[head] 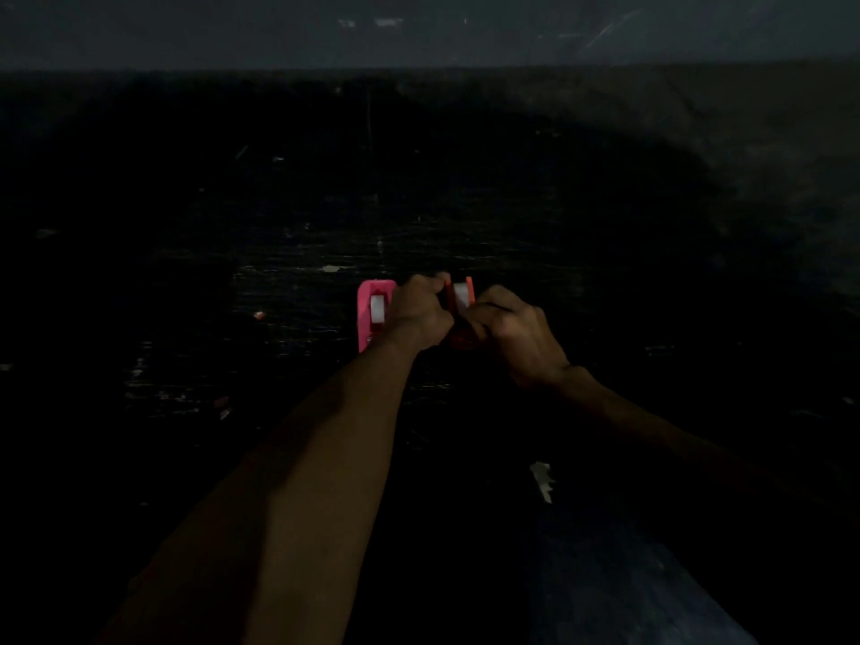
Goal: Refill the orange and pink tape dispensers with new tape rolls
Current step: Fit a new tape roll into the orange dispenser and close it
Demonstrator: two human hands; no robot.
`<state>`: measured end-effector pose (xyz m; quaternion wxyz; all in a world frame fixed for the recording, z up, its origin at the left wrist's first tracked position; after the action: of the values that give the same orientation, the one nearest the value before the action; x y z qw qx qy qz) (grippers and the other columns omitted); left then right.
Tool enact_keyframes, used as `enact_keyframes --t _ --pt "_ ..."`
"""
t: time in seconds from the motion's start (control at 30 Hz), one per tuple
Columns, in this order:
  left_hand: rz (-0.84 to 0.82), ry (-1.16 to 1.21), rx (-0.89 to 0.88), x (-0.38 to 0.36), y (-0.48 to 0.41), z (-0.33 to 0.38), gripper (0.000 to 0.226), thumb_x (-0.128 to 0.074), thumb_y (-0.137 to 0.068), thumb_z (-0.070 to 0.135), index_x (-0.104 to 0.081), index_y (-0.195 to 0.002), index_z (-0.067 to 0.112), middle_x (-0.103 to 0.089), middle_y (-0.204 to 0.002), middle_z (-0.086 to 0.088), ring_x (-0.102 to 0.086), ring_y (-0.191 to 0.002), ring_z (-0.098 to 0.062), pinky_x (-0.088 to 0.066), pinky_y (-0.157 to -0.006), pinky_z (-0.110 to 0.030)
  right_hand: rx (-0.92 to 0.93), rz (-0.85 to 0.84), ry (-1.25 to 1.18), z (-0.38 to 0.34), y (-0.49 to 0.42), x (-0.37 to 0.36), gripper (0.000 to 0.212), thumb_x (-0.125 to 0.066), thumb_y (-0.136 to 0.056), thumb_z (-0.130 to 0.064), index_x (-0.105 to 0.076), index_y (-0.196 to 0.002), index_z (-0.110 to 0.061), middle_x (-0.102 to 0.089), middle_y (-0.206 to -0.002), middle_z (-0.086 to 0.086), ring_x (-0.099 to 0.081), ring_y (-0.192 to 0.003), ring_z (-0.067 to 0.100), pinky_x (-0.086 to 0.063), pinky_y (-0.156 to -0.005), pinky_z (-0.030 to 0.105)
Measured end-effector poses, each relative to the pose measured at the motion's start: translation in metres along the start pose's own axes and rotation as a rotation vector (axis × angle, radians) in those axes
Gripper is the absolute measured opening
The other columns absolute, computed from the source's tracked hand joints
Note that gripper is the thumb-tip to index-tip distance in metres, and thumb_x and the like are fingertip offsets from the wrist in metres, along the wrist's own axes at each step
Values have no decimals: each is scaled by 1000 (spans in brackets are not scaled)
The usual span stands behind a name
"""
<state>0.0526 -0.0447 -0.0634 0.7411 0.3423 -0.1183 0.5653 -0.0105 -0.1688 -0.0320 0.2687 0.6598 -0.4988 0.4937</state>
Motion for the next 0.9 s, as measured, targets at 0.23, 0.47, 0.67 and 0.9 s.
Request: enact_keyframes --t 0.23,0.47,0.67,0.9 --pt "19 23 -8 1 0 -2 58 -62 -85 9 -47 -140 20 -55 -140 -8 -56 -122 -23 -49 -99 -31 -5 -6 47 -5 4 -2 32 -58 -81 -21 -67 -103 1 -63 -100 21 -65 -87 34 -57 -69 40" --pt "17 -12 -5 2 -1 0 61 -67 -85 15 -45 -141 21 -48 -146 -7 -49 -130 -23 -42 -109 -36 -14 11 16 -9 13 -3 36 -66 -81 -16 -62 -114 -2 -60 -106 18 -62 -90 31 -55 -76 40" --pt "26 -33 0 2 1 1 65 -67 -83 13 -43 -143 20 -48 -146 -8 -49 -131 -25 -41 -110 -37 -15 35 30 -11 17 -1 32 -64 -83 -18 -64 -112 -4 -61 -106 16 -63 -89 29 -51 -75 35" --pt "56 -51 5 4 3 5 66 -64 -83 7 -41 -144 21 -47 -146 -9 -50 -129 -26 -47 -103 -34 -21 40 39 -17 26 -3 17 -61 -82 -8 -65 -97 -3 -61 -98 16 -62 -79 32 -50 -65 35"
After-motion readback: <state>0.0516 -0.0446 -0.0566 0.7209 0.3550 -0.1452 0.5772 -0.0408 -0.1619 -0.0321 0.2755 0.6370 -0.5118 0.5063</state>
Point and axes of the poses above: each hand's wrist, its own y-axis away from the middle knuckle, its own x-axis out of the back of the hand, z = x × y, the point moved 3 cm from there along -y, towards the middle knuckle
